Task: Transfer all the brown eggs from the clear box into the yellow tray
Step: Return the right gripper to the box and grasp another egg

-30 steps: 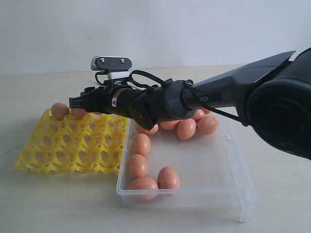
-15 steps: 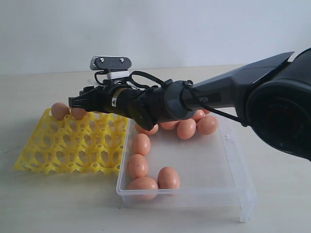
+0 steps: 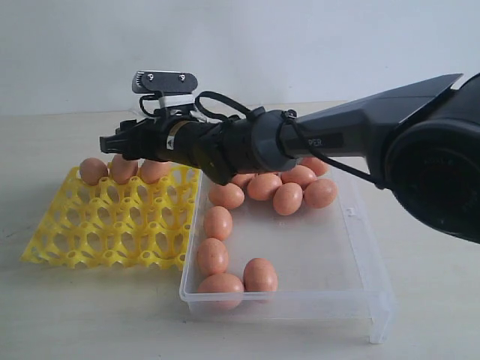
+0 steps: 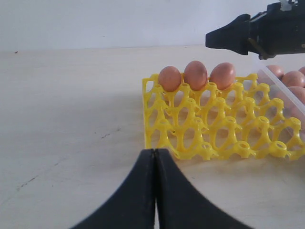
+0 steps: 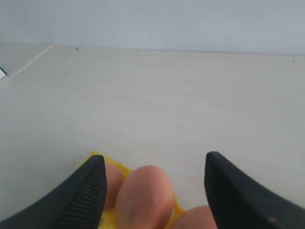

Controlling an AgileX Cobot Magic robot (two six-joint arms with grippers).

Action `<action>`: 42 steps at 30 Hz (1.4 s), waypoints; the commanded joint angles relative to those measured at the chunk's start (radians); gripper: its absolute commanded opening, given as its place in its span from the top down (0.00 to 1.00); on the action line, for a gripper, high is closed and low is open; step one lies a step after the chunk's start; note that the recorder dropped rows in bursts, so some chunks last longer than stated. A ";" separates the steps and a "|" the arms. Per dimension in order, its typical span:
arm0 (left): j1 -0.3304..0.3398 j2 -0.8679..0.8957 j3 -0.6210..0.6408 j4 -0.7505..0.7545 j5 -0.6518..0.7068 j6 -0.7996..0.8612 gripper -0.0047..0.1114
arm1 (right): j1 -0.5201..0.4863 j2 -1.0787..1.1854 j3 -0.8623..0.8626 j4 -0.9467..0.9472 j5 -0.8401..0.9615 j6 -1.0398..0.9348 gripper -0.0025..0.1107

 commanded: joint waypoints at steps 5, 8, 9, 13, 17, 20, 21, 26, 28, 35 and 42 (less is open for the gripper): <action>0.001 -0.006 -0.004 -0.001 -0.010 0.005 0.96 | 0.001 -0.167 0.000 -0.036 0.254 -0.162 0.48; 0.001 -0.006 -0.004 -0.001 -0.010 0.005 0.96 | -0.001 -0.219 0.014 -0.036 0.247 -0.220 0.49; 0.001 -0.006 -0.004 -0.001 -0.010 0.005 0.96 | -0.006 -0.224 0.014 -0.040 0.245 -0.220 0.49; 0.001 -0.006 -0.004 -0.001 -0.010 0.005 0.96 | -0.007 -0.228 0.014 -0.040 0.330 -0.212 0.49; 0.001 -0.006 -0.004 -0.001 -0.010 0.005 0.96 | 0.000 -0.246 0.020 -0.026 0.567 -0.212 0.49; 0.001 -0.006 -0.004 -0.001 -0.010 0.005 0.96 | 0.002 -0.289 0.052 -0.023 0.699 -0.236 0.49; 0.001 -0.006 -0.004 -0.001 -0.010 0.005 0.96 | 0.002 -0.307 0.066 -0.020 0.735 -0.254 0.50; 0.001 -0.006 -0.004 -0.001 -0.010 0.005 0.96 | -0.001 -0.466 0.178 0.036 0.985 -0.364 0.57; 0.001 -0.006 -0.004 -0.001 -0.010 0.005 0.96 | -0.001 -0.544 0.250 0.043 1.025 -0.382 0.63; 0.001 -0.006 -0.004 -0.001 -0.010 0.005 0.96 | -0.026 -0.744 0.448 0.059 1.027 -0.395 0.71; 0.001 -0.006 -0.004 -0.001 -0.010 0.005 0.96 | -0.135 -0.601 0.475 0.167 1.026 -0.437 0.63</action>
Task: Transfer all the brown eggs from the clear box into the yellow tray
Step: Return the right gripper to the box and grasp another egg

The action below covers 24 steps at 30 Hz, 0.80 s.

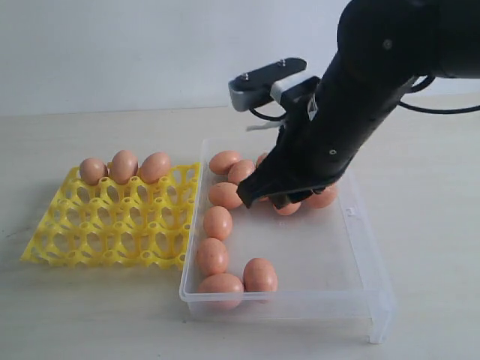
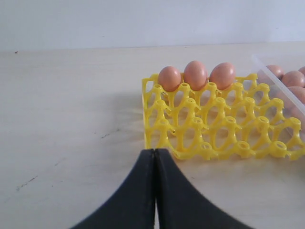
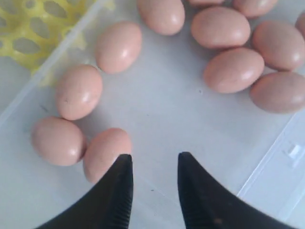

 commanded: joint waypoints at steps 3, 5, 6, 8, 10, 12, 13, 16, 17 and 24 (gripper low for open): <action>0.001 -0.006 -0.004 -0.001 -0.010 0.005 0.96 | -0.069 0.173 0.005 0.204 -0.003 -0.128 0.58; 0.001 -0.006 -0.004 -0.001 -0.010 0.005 0.96 | -0.069 0.212 0.005 0.241 -0.001 -0.154 0.55; 0.001 -0.006 -0.004 -0.001 -0.010 0.005 0.96 | -0.067 0.225 0.005 0.253 -0.001 -0.169 0.54; 0.001 -0.006 -0.004 -0.001 -0.010 0.005 0.96 | -0.061 0.237 0.005 0.269 -0.012 -0.188 0.53; 0.001 -0.006 -0.004 -0.001 -0.010 0.005 0.96 | -0.055 0.237 0.005 0.274 -0.031 -0.188 0.52; 0.001 -0.006 -0.004 -0.001 -0.010 0.005 0.96 | -0.055 0.237 0.005 0.291 -0.052 -0.190 0.51; 0.001 -0.006 -0.004 -0.001 -0.010 0.005 0.96 | -0.055 0.237 0.005 0.304 -0.056 -0.202 0.51; 0.001 -0.006 -0.004 -0.001 -0.010 0.005 0.96 | -0.044 0.237 0.005 0.331 -0.051 -0.219 0.51; 0.001 -0.006 -0.004 -0.001 -0.010 0.005 0.96 | -0.041 0.237 0.005 0.339 -0.047 -0.234 0.51; 0.001 -0.006 -0.004 -0.001 -0.010 0.005 0.96 | -0.016 0.243 0.005 0.331 -0.046 -0.246 0.51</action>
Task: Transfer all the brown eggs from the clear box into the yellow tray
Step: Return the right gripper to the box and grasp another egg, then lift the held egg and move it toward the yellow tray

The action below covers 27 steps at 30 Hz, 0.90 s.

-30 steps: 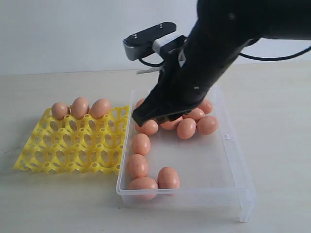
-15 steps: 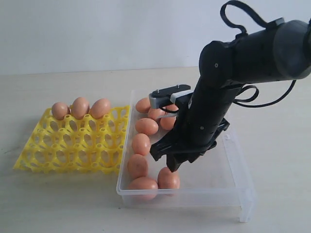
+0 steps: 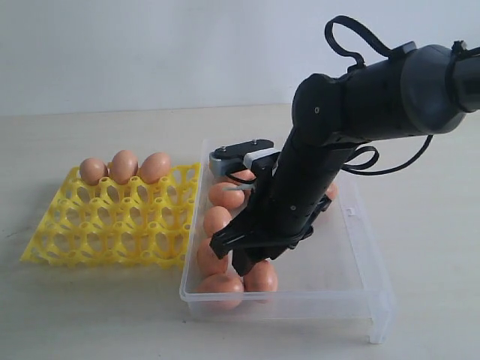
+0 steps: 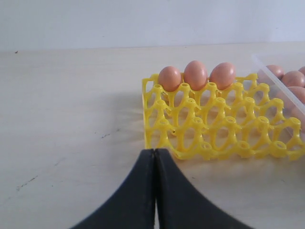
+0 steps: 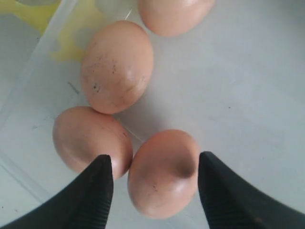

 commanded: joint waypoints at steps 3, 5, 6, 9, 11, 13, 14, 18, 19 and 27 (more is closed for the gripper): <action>0.001 -0.006 -0.004 -0.001 -0.010 0.005 0.96 | 0.008 0.014 0.003 -0.045 -0.017 0.006 0.51; 0.001 -0.006 -0.004 -0.001 -0.010 0.005 0.96 | 0.008 0.021 0.003 -0.065 -0.030 0.025 0.51; 0.001 -0.006 -0.004 -0.001 -0.010 0.005 0.96 | 0.008 0.024 0.003 -0.065 -0.035 0.025 0.51; 0.001 -0.006 -0.004 -0.001 -0.010 0.005 0.96 | 0.008 0.040 0.003 -0.065 -0.047 0.025 0.51; 0.001 -0.006 -0.004 -0.001 -0.010 0.005 0.96 | 0.008 0.049 0.005 -0.065 -0.054 0.025 0.51; 0.001 -0.006 -0.004 -0.001 -0.010 0.005 0.96 | 0.008 0.059 0.005 -0.065 -0.062 0.025 0.51; 0.001 -0.006 -0.004 -0.001 -0.010 0.005 0.96 | 0.008 0.066 0.005 -0.065 -0.067 0.025 0.51; 0.001 -0.006 -0.004 -0.001 -0.010 0.005 0.96 | 0.008 0.098 0.005 -0.065 -0.074 0.025 0.51; 0.001 -0.006 -0.004 -0.001 -0.010 0.005 0.96 | 0.008 0.101 0.005 -0.065 -0.076 0.025 0.51; 0.001 -0.006 -0.004 -0.001 -0.010 0.005 0.96 | 0.008 0.100 0.005 -0.076 -0.162 -0.015 0.73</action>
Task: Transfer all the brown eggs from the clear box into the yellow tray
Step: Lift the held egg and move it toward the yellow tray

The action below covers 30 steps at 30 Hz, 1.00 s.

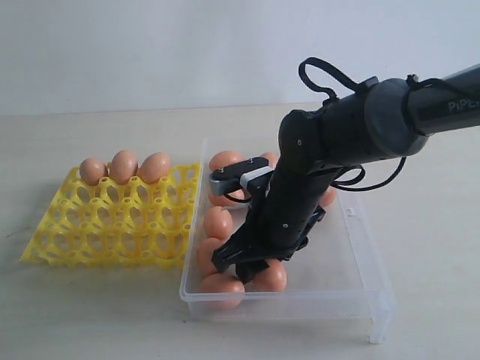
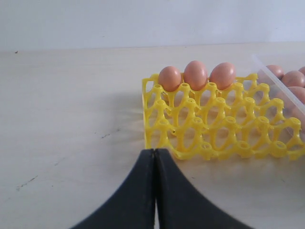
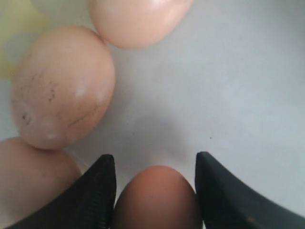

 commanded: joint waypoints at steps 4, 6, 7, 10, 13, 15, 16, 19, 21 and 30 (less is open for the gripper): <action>0.001 -0.006 -0.004 -0.001 -0.010 0.005 0.96 | 0.000 -0.121 0.005 -0.076 -0.139 -0.071 0.98; 0.001 -0.006 -0.004 -0.001 -0.010 0.005 0.96 | 0.000 -0.204 0.006 -0.082 -0.197 -0.071 0.98; 0.001 -0.006 -0.004 -0.001 -0.010 0.005 0.96 | 0.002 -0.246 0.015 -0.089 -0.256 -0.069 0.98; 0.001 -0.006 -0.004 -0.001 -0.010 0.005 0.96 | 0.023 -0.346 0.080 -0.090 -0.557 -0.016 0.98; 0.001 -0.006 -0.004 -0.001 -0.010 0.005 0.96 | 0.053 -0.334 0.097 -0.092 -0.749 0.044 0.98; 0.001 -0.006 -0.004 -0.001 -0.010 0.005 0.96 | 0.062 -0.309 0.097 -0.092 -0.852 0.046 0.98; 0.001 -0.006 -0.004 -0.001 -0.010 0.005 0.96 | 0.064 -0.293 0.095 -0.092 -0.897 0.046 0.98; 0.001 -0.006 -0.004 -0.001 -0.010 0.005 0.96 | 0.064 -0.239 0.075 -0.102 -1.013 0.106 0.98; 0.001 -0.006 -0.004 -0.001 -0.010 0.005 0.96 | 0.064 -0.188 0.038 -0.102 -1.017 0.137 0.98; 0.001 -0.006 -0.004 -0.001 -0.010 0.005 0.96 | 0.054 0.059 -0.181 -0.132 -0.950 0.227 0.98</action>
